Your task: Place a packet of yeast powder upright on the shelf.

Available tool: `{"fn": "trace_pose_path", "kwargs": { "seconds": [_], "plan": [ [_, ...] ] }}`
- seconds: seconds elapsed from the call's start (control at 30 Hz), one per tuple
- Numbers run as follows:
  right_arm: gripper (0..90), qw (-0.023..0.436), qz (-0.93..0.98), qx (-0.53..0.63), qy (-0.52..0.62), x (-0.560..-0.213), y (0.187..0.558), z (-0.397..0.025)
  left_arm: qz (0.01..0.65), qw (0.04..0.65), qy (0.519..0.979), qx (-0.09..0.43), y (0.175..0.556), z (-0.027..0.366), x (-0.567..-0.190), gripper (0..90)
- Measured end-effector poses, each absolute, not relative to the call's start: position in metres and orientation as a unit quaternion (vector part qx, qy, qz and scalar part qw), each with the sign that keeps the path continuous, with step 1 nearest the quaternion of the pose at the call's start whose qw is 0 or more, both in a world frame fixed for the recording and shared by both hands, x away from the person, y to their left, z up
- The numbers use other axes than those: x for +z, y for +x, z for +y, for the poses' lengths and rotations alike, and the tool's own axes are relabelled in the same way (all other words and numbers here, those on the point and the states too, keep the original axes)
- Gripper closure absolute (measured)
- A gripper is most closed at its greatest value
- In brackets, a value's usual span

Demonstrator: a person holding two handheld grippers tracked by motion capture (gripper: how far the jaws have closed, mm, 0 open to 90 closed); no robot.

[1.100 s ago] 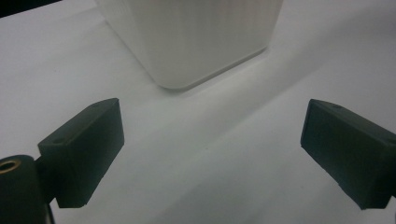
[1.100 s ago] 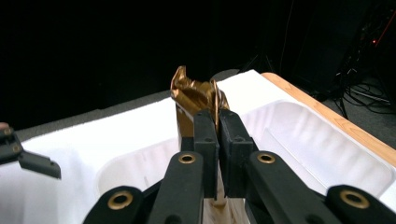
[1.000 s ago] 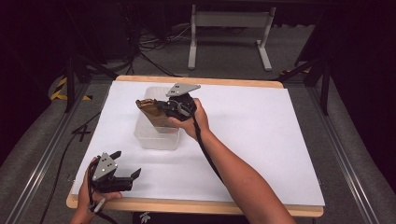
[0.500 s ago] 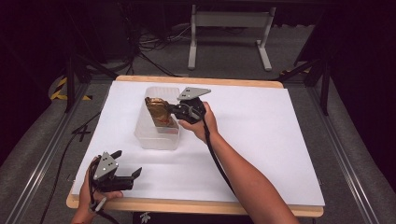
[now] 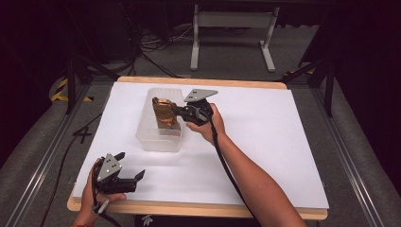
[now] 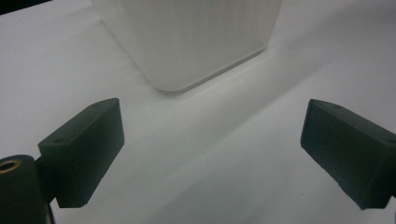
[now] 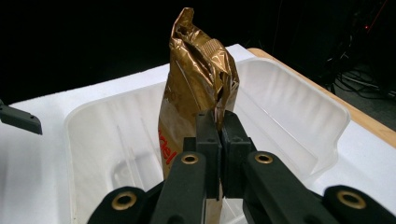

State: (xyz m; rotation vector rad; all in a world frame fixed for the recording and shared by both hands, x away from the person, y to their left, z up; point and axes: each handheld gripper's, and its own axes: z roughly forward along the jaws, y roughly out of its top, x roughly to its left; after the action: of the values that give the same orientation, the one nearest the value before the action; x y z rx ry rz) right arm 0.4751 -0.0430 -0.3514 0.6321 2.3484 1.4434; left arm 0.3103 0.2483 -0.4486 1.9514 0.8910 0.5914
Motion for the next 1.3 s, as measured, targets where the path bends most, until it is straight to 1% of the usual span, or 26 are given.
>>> {"fn": "trace_pose_path", "kwargs": {
  "seconds": [0.33, 0.5, 0.53, 0.63, 0.8, 0.83, 0.87, 0.9, 0.97, 1.03, 1.1, 1.13, 1.2, 1.23, 1.3],
  "plan": [
    [87.7, 0.158, 0.822, 0.500, 0.220, -0.354, 0.476, -0.044, 0.360, 0.444, 0.784, 0.242, 0.309, 0.249, -0.448, 6.9],
    [83.9, 0.165, 0.827, 0.491, 0.216, -0.352, 0.476, -0.044, 0.360, 0.444, 0.784, 0.240, 0.310, 0.249, -0.449, 6.9],
    [81.3, 0.161, 0.825, 0.498, 0.213, -0.351, 0.476, -0.046, 0.360, 0.444, 0.785, 0.240, 0.310, 0.249, -0.449, 6.9],
    [79.6, 0.169, 0.826, 0.494, 0.214, -0.350, 0.476, -0.046, 0.361, 0.443, 0.785, 0.240, 0.310, 0.249, -0.448, 6.9],
    [77.4, 0.168, 0.828, 0.487, 0.221, -0.346, 0.478, -0.047, 0.366, 0.451, 0.778, 0.239, 0.310, 0.250, -0.447, 6.9],
    [73.9, 0.178, 0.832, 0.479, 0.218, -0.341, 0.477, -0.046, 0.367, 0.451, 0.778, 0.239, 0.310, 0.251, -0.447, 6.9],
    [72.8, 0.190, 0.835, 0.471, 0.210, -0.335, 0.475, -0.046, 0.367, 0.450, 0.778, 0.239, 0.310, 0.252, -0.447, 6.9],
    [72.1, 0.193, 0.838, 0.468, 0.206, -0.332, 0.474, -0.047, 0.369, 0.452, 0.776, 0.239, 0.310, 0.253, -0.447, 6.9],
    [67.1, 0.207, 0.840, 0.460, 0.199, -0.325, 0.471, -0.049, 0.374, 0.454, 0.773, 0.238, 0.310, 0.253, -0.448, 6.9],
    [65.3, 0.211, 0.842, 0.456, 0.196, -0.318, 0.470, -0.054, 0.375, 0.455, 0.772, 0.238, 0.310, 0.254, -0.448, 6.9],
    [59.9, 0.225, 0.845, 0.446, 0.192, -0.311, 0.468, -0.059, 0.372, 0.451, 0.775, 0.239, 0.310, 0.253, -0.448, 6.9],
    [59.8, 0.228, 0.845, 0.444, 0.193, -0.309, 0.467, -0.062, 0.369, 0.449, 0.777, 0.242, 0.310, 0.253, -0.448, 6.9],
    [55.8, 0.226, 0.846, 0.443, 0.192, -0.306, 0.465, -0.069, 0.376, 0.452, 0.773, 0.238, 0.311, 0.254, -0.448, 6.9],
    [55.1, 0.238, 0.848, 0.434, 0.193, -0.305, 0.464, -0.072, 0.378, 0.452, 0.772, 0.237, 0.311, 0.254, -0.449, 6.9],
    [53.6, 0.243, 0.850, 0.427, 0.190, -0.302, 0.462, -0.078, 0.378, 0.451, 0.773, 0.237, 0.311, 0.255, -0.449, 7.0]
  ]
}}
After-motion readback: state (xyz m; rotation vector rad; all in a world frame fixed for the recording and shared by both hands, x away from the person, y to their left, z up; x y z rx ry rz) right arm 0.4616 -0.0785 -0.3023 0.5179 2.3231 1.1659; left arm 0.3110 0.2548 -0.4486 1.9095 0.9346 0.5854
